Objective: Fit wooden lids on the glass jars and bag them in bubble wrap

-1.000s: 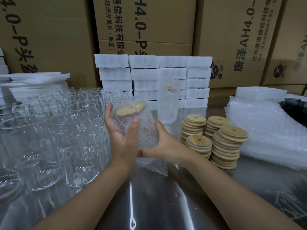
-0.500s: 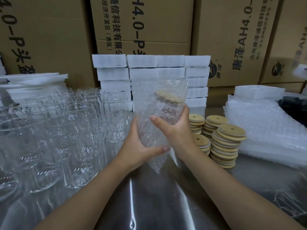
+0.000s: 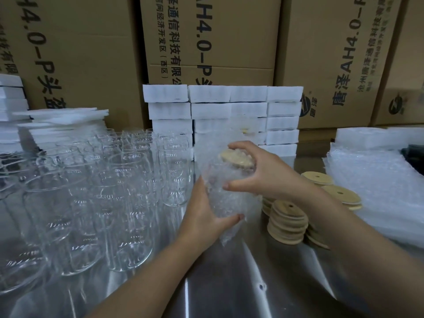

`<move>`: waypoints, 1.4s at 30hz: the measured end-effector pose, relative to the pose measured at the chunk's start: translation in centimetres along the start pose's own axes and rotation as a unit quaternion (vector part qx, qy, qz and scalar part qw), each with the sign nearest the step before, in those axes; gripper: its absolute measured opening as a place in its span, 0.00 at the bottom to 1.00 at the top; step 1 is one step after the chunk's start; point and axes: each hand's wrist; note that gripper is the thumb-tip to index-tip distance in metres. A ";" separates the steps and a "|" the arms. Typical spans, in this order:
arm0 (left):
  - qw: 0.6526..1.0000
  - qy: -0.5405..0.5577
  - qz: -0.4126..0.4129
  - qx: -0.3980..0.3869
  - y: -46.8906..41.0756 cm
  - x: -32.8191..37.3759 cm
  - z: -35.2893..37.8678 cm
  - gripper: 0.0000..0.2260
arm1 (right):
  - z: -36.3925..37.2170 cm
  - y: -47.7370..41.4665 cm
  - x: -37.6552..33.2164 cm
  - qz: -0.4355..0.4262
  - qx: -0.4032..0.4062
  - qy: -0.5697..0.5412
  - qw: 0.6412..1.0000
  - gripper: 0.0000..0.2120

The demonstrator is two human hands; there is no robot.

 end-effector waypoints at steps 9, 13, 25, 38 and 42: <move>0.965 -0.138 -0.123 -0.184 0.5 -0.2 0.5 0.45 | -2.8 -6.8 2.9 0.099 0.178 0.122 0.971 0.32; 0.923 -0.290 -0.022 -0.252 0.7 0.4 0.0 0.36 | -2.5 -8.4 6.1 0.163 0.168 0.186 0.954 0.32; 0.907 -0.330 0.030 -0.259 0.9 0.6 -0.2 0.30 | -4.2 -12.3 10.4 0.319 0.258 0.207 0.888 0.40; 0.903 -0.336 0.038 -0.264 0.7 0.5 -0.2 0.29 | -3.2 -12.6 12.2 0.316 0.048 0.204 0.925 0.35; 0.901 -0.338 0.033 -0.270 0.7 0.5 -0.3 0.28 | -3.2 -12.1 10.3 0.340 0.059 0.239 0.908 0.37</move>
Point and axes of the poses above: each hand's wrist, its own y-axis away from the middle knuckle, its own z-axis out of the palm, x = y × z, and after that the axes turned 2 degrees about -z, right-handed
